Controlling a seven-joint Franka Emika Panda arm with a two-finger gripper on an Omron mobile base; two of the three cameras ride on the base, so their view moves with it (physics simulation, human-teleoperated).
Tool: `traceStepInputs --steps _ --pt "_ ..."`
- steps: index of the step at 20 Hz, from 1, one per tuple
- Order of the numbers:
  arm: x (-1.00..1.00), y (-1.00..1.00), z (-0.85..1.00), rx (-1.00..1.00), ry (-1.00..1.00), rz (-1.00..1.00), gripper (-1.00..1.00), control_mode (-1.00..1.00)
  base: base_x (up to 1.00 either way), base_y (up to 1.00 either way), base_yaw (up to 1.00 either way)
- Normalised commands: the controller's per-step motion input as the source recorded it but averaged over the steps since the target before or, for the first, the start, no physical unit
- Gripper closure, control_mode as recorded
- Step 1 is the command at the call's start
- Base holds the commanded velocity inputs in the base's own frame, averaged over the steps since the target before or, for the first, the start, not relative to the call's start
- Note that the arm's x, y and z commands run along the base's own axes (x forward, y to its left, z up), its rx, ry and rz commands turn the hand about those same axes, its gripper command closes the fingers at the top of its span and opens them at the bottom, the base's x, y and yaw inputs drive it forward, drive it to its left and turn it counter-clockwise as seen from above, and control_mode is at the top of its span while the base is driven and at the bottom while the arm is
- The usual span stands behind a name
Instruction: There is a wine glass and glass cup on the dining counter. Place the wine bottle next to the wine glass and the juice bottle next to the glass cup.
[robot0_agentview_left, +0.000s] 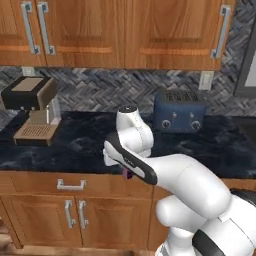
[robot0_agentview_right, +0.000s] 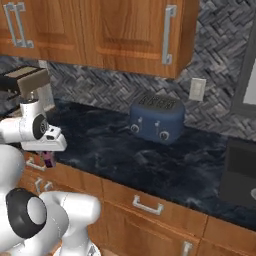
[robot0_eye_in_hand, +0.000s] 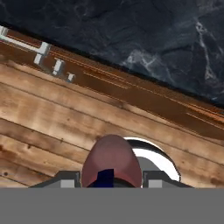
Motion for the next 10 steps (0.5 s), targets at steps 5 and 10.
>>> traceStepInputs --steps 5,10 --pt "0.0 0.0 0.0 0.0 0.0 0.0 1.0 1.0 -0.1 0.06 1.0" --pt "0.0 0.0 0.0 0.0 0.0 0.0 1.0 1.0 -0.05 0.01 1.0"
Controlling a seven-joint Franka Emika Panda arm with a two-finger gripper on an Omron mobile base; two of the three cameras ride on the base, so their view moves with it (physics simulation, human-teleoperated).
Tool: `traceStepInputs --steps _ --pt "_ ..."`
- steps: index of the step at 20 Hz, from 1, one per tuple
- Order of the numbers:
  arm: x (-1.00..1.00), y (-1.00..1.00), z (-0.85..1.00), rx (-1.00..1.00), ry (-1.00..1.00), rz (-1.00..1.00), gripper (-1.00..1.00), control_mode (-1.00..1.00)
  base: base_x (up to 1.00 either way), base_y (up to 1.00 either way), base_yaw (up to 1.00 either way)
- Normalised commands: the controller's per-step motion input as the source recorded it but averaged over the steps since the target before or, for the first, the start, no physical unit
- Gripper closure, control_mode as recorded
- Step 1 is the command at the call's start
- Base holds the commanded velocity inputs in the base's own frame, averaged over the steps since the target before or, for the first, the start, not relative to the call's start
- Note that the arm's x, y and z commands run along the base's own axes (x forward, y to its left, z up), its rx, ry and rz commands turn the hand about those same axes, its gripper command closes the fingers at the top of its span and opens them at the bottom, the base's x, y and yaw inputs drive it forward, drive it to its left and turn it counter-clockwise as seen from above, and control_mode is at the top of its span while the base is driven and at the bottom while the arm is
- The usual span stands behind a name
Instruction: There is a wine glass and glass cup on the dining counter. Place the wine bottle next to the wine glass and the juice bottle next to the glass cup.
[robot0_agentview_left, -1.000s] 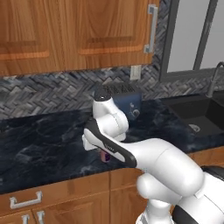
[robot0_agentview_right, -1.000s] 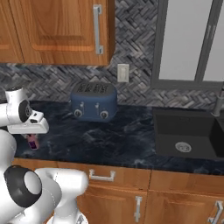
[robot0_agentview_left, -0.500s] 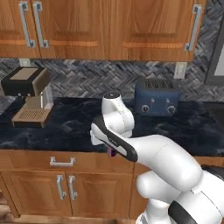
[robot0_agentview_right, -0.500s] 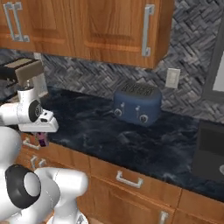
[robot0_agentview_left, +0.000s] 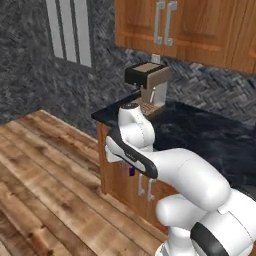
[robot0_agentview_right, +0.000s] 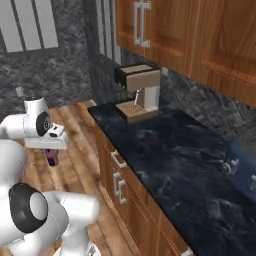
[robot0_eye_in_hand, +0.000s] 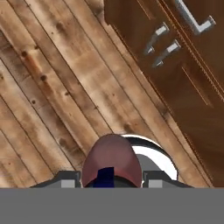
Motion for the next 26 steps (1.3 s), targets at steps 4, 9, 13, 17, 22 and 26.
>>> traceStepInputs --steps 4,9,13,17,22,26 --pt "0.0 0.0 0.0 0.0 0.0 0.0 1.0 1.0 0.0 0.05 0.99" --pt "0.0 0.0 0.0 0.0 0.0 0.0 1.0 1.0 0.07 0.1 0.86" --pt "0.0 0.0 0.0 0.0 0.0 0.0 1.0 1.0 0.58 0.02 0.53" --pt "0.0 0.0 0.0 0.0 0.0 0.0 1.0 1.0 0.9 -0.01 0.16" --pt "0.0 0.0 0.0 0.0 0.0 0.0 1.0 1.0 0.94 0.0 0.1" --pt "0.0 0.0 0.0 0.0 0.0 0.0 1.0 1.0 0.94 0.01 0.16"
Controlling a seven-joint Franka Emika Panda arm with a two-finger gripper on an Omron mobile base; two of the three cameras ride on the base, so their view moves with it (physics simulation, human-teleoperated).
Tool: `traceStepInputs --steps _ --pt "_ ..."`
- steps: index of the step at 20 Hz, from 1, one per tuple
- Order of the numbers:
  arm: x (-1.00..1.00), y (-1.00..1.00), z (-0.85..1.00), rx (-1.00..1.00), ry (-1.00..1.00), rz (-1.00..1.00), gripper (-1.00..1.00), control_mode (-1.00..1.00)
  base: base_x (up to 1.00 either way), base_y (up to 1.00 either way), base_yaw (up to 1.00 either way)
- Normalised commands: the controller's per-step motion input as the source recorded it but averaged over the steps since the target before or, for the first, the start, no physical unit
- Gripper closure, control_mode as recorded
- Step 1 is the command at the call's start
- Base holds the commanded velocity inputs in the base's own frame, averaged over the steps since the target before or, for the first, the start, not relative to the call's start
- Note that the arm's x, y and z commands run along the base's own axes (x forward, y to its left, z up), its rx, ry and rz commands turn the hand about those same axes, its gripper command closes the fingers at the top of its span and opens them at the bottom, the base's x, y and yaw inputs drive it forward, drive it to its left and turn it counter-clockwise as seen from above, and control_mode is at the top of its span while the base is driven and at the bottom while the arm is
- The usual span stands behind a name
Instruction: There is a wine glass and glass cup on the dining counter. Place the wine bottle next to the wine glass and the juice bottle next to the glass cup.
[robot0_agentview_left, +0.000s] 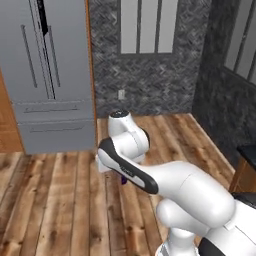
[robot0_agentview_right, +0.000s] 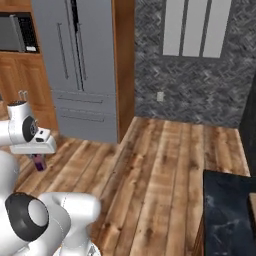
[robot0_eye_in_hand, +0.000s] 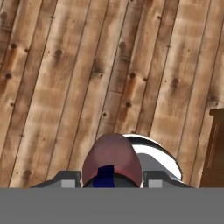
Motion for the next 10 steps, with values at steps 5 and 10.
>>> traceStepInputs --steps 5,10 --pt "0.0 0.0 0.0 0.0 0.0 0.0 1.0 1.0 0.94 0.06 0.23" --pt "0.0 0.0 0.0 0.0 0.0 0.0 1.0 1.0 0.86 0.0 0.34"
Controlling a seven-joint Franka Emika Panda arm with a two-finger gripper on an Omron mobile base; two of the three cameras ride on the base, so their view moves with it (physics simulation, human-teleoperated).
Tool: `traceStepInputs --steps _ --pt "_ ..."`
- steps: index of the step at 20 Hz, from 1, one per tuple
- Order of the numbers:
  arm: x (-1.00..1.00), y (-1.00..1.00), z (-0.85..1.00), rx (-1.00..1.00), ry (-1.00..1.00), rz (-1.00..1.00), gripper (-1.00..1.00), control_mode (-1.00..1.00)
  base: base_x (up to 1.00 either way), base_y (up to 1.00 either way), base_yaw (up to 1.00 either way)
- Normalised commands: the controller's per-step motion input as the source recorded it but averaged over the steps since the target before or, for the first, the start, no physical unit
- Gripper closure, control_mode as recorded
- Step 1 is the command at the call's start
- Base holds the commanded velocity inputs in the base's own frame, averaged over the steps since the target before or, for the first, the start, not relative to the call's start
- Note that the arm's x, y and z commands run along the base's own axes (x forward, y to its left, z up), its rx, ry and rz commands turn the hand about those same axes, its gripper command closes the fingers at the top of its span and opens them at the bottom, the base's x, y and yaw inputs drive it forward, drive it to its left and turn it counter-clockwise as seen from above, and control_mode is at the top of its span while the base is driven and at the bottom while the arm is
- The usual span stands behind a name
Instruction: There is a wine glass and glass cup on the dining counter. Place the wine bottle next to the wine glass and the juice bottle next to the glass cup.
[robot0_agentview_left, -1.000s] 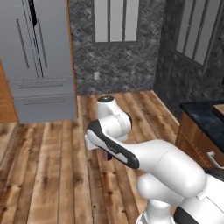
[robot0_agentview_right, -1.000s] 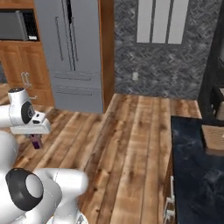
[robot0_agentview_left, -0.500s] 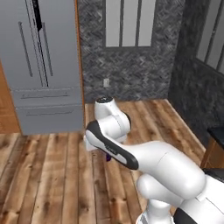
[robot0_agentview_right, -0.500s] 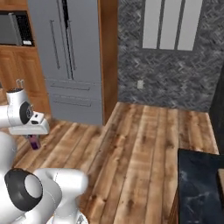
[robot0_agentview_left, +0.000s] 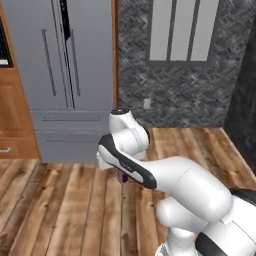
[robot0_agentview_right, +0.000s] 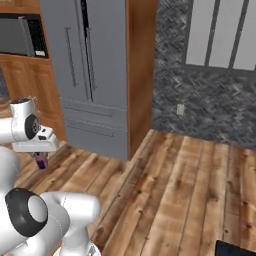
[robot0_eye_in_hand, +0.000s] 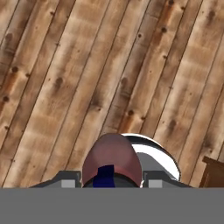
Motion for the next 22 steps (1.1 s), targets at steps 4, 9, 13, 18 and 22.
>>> traceStepInputs --steps 4,9,13,18,22 --pt "0.0 0.0 0.0 0.0 0.0 0.0 1.0 1.0 0.77 0.05 0.37" --pt "0.0 0.0 0.0 0.0 0.0 0.0 1.0 1.0 0.63 0.13 0.44" --pt "0.0 0.0 0.0 0.0 0.0 0.0 1.0 1.0 0.5 0.06 0.59" --pt "0.0 0.0 0.0 0.0 0.0 0.0 1.0 1.0 0.4 0.0 0.72" --pt "0.0 0.0 0.0 0.0 0.0 0.0 1.0 1.0 0.35 0.0 0.73"
